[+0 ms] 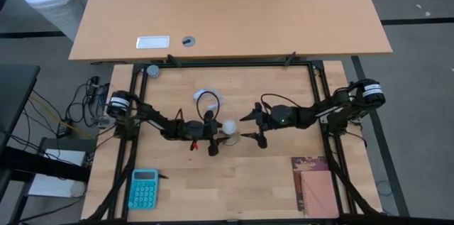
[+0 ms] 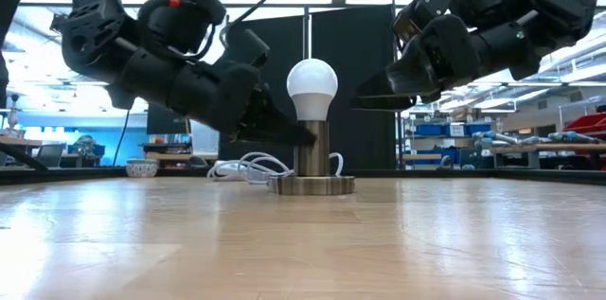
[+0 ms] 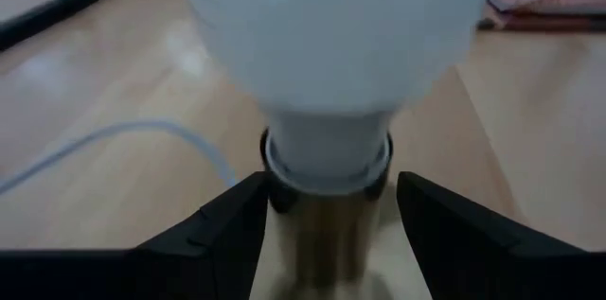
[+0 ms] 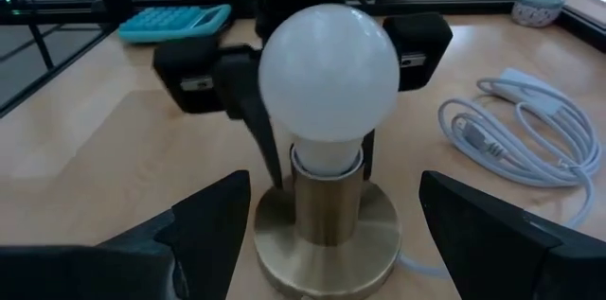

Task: Screw lightbulb
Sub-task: Remove the white lightbulb from the lamp socket

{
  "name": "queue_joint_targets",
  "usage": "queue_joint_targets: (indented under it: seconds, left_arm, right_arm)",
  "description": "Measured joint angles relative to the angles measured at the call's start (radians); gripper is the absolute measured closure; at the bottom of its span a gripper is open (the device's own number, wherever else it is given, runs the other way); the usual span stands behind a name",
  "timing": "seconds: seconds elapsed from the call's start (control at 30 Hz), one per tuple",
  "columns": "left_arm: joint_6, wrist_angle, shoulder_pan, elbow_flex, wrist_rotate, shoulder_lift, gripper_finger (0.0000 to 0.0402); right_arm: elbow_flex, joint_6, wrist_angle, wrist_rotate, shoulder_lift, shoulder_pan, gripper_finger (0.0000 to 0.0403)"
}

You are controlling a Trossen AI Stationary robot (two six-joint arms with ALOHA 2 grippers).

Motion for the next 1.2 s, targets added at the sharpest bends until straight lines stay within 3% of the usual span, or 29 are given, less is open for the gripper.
queue_joint_targets:
  seconds: [0.27, 0.63, 0.9, 1.2]
  left_arm:
    - [0.047, -0.002, 0.001, 0.066, 0.001, 0.046, 0.0161]
    - [0.048, -0.001, 0.004, 0.103, -0.013, 0.111, 0.0161]
    - [0.053, -0.003, 0.004, 0.103, -0.013, 0.111, 0.0163]
    - [0.054, -0.006, 0.004, 0.103, -0.013, 0.111, 0.02]
  right_arm:
    - [0.0, 0.012, 0.008, 0.046, 0.0, 0.028, 0.0093]
    - [0.001, 0.076, 0.003, 0.232, 0.0, 0.121, 0.0093]
    - [0.001, 0.109, 0.004, 0.238, 0.0, 0.131, 0.0093]
    - [0.001, 0.116, 0.008, 0.246, 0.0, 0.131, 0.0093]
